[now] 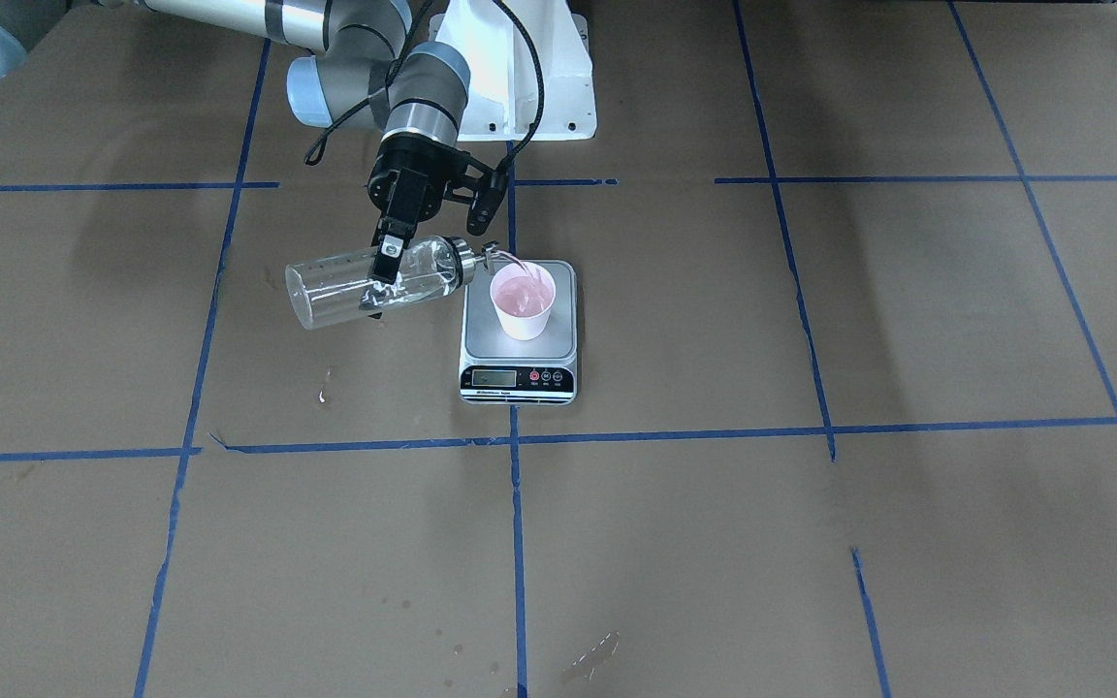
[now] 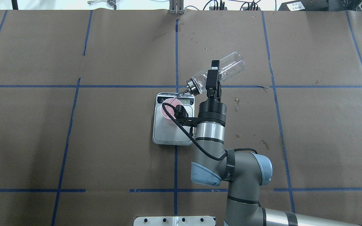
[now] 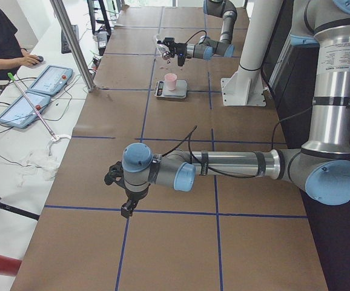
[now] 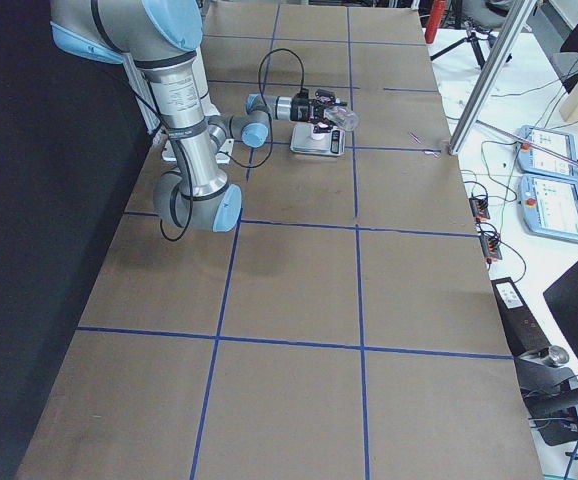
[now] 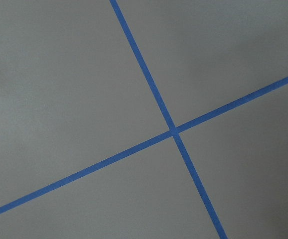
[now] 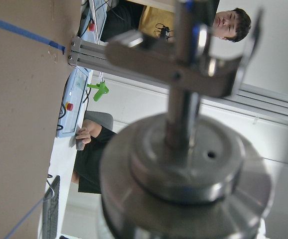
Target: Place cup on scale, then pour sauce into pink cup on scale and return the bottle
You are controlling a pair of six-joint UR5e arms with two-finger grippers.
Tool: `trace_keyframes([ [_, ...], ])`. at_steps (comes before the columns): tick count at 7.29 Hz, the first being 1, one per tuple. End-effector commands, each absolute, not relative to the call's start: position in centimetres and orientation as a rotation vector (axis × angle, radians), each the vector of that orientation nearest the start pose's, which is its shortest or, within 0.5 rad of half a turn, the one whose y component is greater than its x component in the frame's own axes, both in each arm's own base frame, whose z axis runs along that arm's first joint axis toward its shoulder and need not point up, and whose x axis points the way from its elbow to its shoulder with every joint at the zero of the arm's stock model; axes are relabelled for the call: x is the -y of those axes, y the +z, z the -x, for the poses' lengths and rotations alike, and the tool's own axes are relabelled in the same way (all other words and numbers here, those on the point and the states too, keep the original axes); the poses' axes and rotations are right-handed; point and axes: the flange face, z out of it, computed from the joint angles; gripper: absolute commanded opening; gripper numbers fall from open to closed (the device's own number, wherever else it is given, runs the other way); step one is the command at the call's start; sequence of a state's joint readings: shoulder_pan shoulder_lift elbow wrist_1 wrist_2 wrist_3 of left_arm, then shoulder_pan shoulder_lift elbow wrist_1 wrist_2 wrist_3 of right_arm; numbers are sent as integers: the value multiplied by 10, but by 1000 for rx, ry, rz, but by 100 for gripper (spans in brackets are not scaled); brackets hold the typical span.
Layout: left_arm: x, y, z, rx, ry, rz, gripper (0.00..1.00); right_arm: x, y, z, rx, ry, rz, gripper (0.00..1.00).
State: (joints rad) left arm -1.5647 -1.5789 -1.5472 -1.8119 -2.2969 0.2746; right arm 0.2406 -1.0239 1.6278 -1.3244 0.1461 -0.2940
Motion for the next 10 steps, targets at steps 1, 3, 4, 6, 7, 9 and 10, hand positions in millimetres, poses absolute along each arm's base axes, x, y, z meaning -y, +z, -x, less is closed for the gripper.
trace_keyframes([
  [1, 510, 643, 64, -690, 350, -315, 100, 374, 239, 550, -646, -610, -1314, 0],
  [3, 510, 643, 65, -690, 348, -314, 100, 374, 240, 552, -585, -578, -1322, 0],
  [4, 511, 642, 65, -690, 349, -315, 100, 373, 238, 551, -509, -526, -1334, 0],
  [6, 511, 642, 65, -690, 349, -315, 100, 370, 212, 534, -268, -393, -1353, 0],
  [7, 512, 642, 65, -688, 349, -317, 100, 366, 193, 518, -126, -325, -1356, 0],
  [9, 513, 640, 66, -686, 349, -320, 100, 360, 184, 488, 142, -155, -1324, 0],
  [10, 513, 640, 67, -685, 348, -322, 100, 358, 182, 472, 316, -10, -1281, 0],
])
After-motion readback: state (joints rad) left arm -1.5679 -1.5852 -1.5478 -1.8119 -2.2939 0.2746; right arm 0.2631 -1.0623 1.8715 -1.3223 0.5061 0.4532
